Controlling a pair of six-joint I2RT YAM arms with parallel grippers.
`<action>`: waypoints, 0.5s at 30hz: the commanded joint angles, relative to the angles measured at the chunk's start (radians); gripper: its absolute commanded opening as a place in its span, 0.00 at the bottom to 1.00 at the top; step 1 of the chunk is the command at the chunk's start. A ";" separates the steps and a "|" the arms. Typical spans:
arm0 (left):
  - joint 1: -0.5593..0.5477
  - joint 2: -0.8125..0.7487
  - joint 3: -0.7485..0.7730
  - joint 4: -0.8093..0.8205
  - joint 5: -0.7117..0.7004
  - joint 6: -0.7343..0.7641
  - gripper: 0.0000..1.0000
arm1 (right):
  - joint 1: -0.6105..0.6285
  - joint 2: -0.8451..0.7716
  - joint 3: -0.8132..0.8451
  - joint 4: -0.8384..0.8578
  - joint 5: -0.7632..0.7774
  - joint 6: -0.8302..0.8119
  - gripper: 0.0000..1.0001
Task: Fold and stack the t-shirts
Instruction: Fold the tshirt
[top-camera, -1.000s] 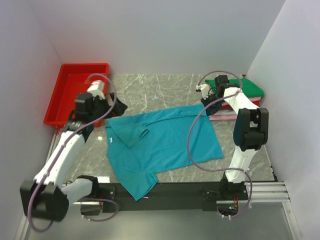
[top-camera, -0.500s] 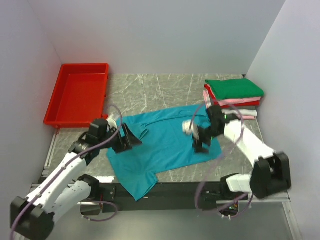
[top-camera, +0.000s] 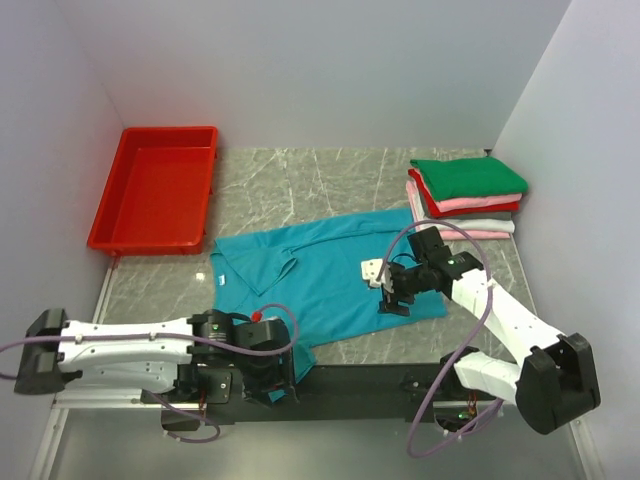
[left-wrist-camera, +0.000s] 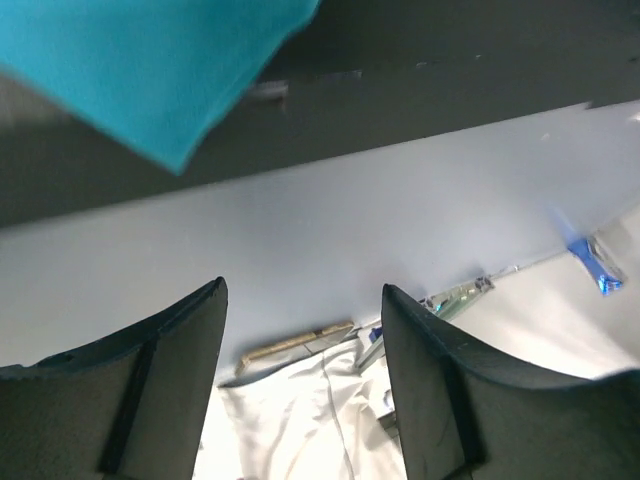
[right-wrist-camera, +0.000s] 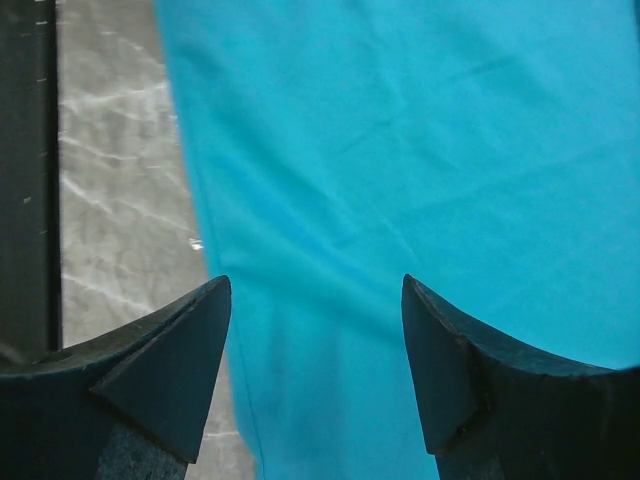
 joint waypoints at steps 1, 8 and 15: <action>-0.064 0.100 0.135 -0.200 -0.081 -0.163 0.68 | -0.020 -0.046 -0.020 0.138 0.019 0.117 0.75; -0.064 0.137 0.007 -0.068 -0.090 -0.322 0.55 | -0.097 -0.073 -0.040 0.154 -0.030 0.140 0.75; -0.058 0.053 -0.107 0.047 -0.180 -0.450 0.48 | -0.175 -0.072 -0.026 0.120 -0.098 0.127 0.75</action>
